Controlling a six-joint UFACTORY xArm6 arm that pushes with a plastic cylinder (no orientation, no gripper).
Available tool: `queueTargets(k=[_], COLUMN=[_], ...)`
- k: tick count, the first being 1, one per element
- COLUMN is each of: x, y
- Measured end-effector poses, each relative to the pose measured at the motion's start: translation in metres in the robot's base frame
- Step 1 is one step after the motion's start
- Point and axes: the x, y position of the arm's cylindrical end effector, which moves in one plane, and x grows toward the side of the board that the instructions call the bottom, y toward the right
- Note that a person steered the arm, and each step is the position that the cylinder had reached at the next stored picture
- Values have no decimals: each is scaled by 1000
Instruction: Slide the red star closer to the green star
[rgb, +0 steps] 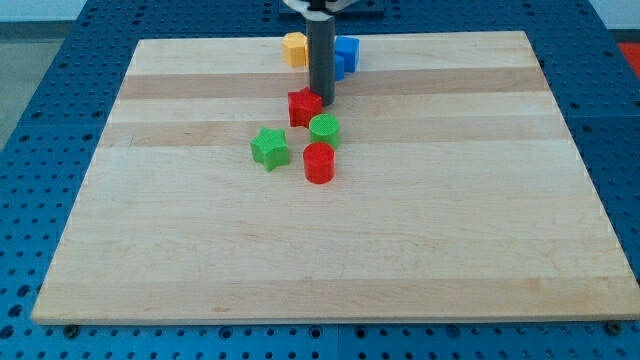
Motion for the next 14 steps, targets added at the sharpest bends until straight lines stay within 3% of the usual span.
queueTargets(k=[4,6,9,14], x=[-9,23,23,-8], y=[34,40,-8,-1])
